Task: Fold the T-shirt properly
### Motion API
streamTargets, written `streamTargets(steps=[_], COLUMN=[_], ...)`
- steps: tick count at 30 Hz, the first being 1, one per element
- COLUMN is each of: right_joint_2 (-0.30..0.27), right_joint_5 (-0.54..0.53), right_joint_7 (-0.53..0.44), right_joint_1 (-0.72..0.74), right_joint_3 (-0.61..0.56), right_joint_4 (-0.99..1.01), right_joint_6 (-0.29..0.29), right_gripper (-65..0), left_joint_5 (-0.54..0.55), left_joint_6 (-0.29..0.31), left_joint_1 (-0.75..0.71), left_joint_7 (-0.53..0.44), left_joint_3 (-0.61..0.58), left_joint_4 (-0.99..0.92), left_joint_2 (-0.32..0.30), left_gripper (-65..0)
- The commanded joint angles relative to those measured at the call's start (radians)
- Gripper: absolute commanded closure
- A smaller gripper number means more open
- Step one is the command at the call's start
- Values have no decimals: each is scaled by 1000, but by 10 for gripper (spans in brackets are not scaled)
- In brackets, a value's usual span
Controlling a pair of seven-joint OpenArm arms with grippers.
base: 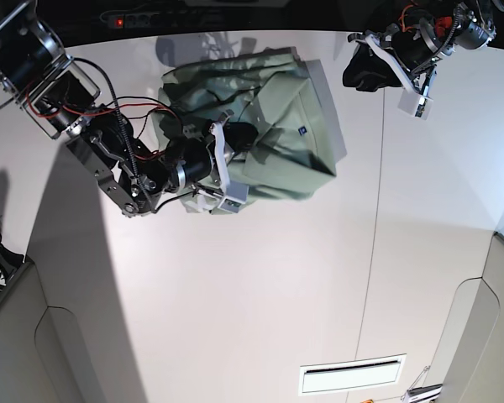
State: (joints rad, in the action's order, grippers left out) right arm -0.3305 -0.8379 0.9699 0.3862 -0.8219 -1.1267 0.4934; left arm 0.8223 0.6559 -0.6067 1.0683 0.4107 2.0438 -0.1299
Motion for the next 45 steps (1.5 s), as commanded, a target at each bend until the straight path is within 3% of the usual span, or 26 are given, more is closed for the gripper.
streamTargets(steps=[1, 9, 19, 28, 38, 45], right_joint_2=[-34, -33, -38, -37, -29, 13], right_joint_5=[337, 495, 520, 486, 434, 394], right_joint_7=[119, 110, 58, 35, 21, 20], right_joint_1=[-37, -199, -319, -404, -467, -513], right_joint_3=[26, 383, 839, 1164, 1387, 1513], right_joint_4=[42, 42, 42, 42, 42, 41], right_joint_6=[-185, -350, -423, -446, -446, -446], right_gripper=[0, 0, 0, 0, 0, 0], left_joint_5=[14, 15, 34, 34, 34, 34], left_joint_6=[6, 6, 6, 6, 7, 7], left_joint_1=[-5, -5, -5, 4, 27, 27], left_joint_7=[-18, -18, -18, -17, -16, -16], left_joint_3=[3, 3, 3, 3, 3, 3], left_joint_4=[18, 18, 18, 18, 18, 18], left_joint_2=[-6, -6, -6, -6, -6, -6], left_gripper=[-204, -204, -204, -204, -204, -204])
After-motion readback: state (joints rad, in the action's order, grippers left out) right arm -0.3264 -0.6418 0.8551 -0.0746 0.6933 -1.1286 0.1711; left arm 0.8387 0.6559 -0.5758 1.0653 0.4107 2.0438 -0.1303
